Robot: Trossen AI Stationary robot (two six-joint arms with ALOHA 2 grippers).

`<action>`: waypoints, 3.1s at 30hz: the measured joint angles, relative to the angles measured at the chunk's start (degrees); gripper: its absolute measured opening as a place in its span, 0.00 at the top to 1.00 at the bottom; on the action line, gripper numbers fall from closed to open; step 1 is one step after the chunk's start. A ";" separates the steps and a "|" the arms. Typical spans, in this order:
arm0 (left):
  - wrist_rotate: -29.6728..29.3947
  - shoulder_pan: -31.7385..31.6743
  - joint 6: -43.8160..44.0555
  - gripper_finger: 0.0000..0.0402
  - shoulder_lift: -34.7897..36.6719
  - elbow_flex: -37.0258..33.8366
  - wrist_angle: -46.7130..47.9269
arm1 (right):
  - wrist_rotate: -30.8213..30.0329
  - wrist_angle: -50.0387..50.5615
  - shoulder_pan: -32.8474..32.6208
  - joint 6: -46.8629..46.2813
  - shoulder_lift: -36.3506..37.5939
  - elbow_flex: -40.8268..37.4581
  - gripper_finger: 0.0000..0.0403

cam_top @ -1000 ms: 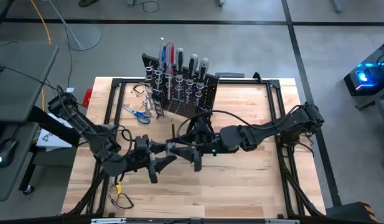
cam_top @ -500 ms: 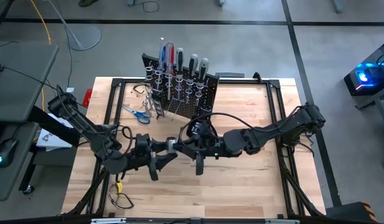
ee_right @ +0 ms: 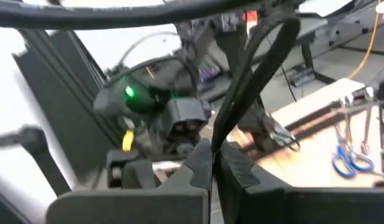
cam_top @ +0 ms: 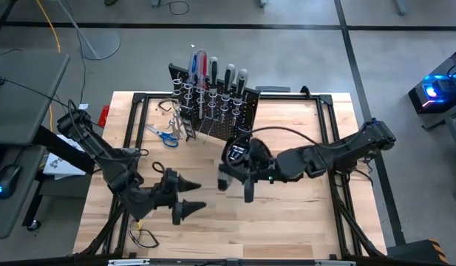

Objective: Hang tools onto peg board
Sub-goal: Hang the gray tape measure on the pegboard

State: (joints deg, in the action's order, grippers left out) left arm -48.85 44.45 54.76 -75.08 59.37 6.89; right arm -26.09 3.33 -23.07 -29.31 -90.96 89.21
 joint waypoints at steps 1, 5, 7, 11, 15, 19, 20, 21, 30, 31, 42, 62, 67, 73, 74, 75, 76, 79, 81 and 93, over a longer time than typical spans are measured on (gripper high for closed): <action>1.51 0.23 2.43 0.03 0.03 0.00 2.49 | 0.05 1.26 -0.18 0.48 0.18 -0.02 1.00; 5.00 1.68 14.26 0.05 0.03 0.00 14.77 | 1.05 6.10 -0.24 -0.19 1.33 -0.04 1.00; 2.91 2.76 20.97 0.06 0.03 0.00 23.29 | 1.44 9.79 -0.74 -2.41 1.57 0.06 1.00; -5.70 4.05 40.25 0.06 1.51 -0.02 43.77 | 0.34 18.67 -2.53 -6.45 1.07 -0.15 1.00; -10.21 2.45 63.39 0.06 4.25 -0.07 66.05 | -3.04 22.40 -5.45 -10.55 1.31 -0.07 1.00; -10.53 -1.67 68.30 0.14 9.19 -0.07 75.49 | -6.78 24.89 -7.65 -13.98 1.21 -0.07 1.00; -10.68 -3.10 66.89 0.19 10.27 -0.07 75.52 | -7.88 25.15 -8.10 -14.68 1.21 -0.07 1.00; -11.22 -4.70 64.83 0.25 11.36 -0.07 75.48 | -8.63 25.22 -8.39 -15.31 1.23 -0.07 1.00; -23.11 -21.74 53.45 0.96 19.72 -0.07 75.75 | -10.99 25.59 -9.36 -17.24 1.21 -0.07 1.00; -23.88 -24.45 51.67 0.97 20.23 -0.07 75.71 | -10.99 25.58 -9.45 -17.37 1.21 -0.07 1.00; -24.72 -46.32 19.83 1.00 20.91 -0.04 56.72 | -11.02 25.27 -9.47 -17.82 1.21 -0.07 1.00; 7.53 -69.64 -42.03 1.00 18.26 -0.02 20.14 | -12.85 24.94 -11.98 -16.91 1.18 -0.04 1.00; 11.10 -73.05 -47.10 1.00 17.05 -0.02 19.71 | -13.13 24.49 -12.61 -16.82 1.18 -0.04 1.00; 20.86 -75.80 -55.54 1.00 16.80 -0.02 16.23 | -13.46 24.22 -13.42 -16.87 1.18 -0.04 1.00; 22.15 -76.10 -56.91 1.00 16.81 -0.02 15.48 | -13.49 24.20 -13.41 -16.90 1.18 -0.04 1.00; 23.12 -76.37 -58.07 1.00 16.86 -0.02 15.18 | -13.54 24.20 -13.40 -16.98 1.18 -0.04 1.00; 24.31 -76.57 -59.15 1.00 16.96 -0.02 15.12 | -13.55 24.20 -13.38 -17.08 1.18 -0.04 1.00; 27.44 -76.90 -60.89 1.00 17.06 -0.02 15.87 | -13.65 24.20 -13.47 -17.15 1.18 -0.04 1.00; 29.56 -76.87 -60.93 1.00 17.06 -0.02 17.05 | -13.81 24.18 -13.47 -17.15 1.18 -0.04 1.00; 33.18 -74.07 -57.82 1.00 18.30 -0.09 21.86 | -14.32 24.25 -13.41 -16.51 1.18 -0.04 1.00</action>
State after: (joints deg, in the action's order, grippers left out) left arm -15.67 -29.62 -3.05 -56.78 59.29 28.75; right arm -40.40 27.58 -36.48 -45.81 -89.78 89.17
